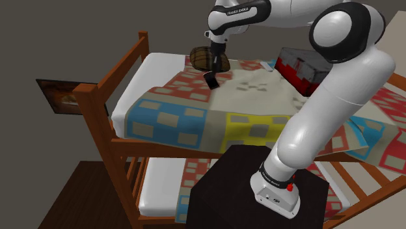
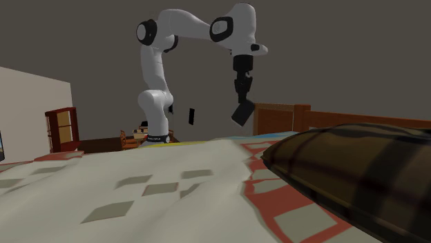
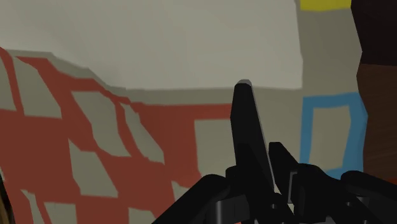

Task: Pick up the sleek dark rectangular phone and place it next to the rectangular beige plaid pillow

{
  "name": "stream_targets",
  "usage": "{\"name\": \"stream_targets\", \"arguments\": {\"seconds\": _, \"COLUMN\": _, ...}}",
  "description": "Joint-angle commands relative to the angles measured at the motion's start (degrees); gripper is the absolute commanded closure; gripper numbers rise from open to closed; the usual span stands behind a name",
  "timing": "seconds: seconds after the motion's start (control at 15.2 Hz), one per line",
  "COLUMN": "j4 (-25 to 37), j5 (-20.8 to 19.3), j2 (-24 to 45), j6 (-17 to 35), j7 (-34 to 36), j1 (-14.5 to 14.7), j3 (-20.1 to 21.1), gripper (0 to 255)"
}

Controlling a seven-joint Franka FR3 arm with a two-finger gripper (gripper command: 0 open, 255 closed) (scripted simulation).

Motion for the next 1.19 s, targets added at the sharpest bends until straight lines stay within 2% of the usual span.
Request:
{"name": "stream_targets", "arguments": {"seconds": 0.0, "j4": 1.39, "j5": -0.03, "j2": -0.19, "j6": -1.6, "j7": 0.08, "j1": 0.06, "j3": 0.09, "gripper": 255}}
{"name": "stream_targets", "arguments": {"seconds": 0.53, "j4": 6.47, "j5": -0.05, "j2": -0.54, "j6": -7.0, "j7": 0.05, "j1": 0.15, "j3": 0.26, "gripper": 255}}
{"name": "stream_targets", "arguments": {"seconds": 1.12, "j4": 18.73, "j5": 4.66, "j2": 10.76, "j6": -8.73, "j7": -14.16, "j1": -6.06, "j3": -6.75, "gripper": 255}}
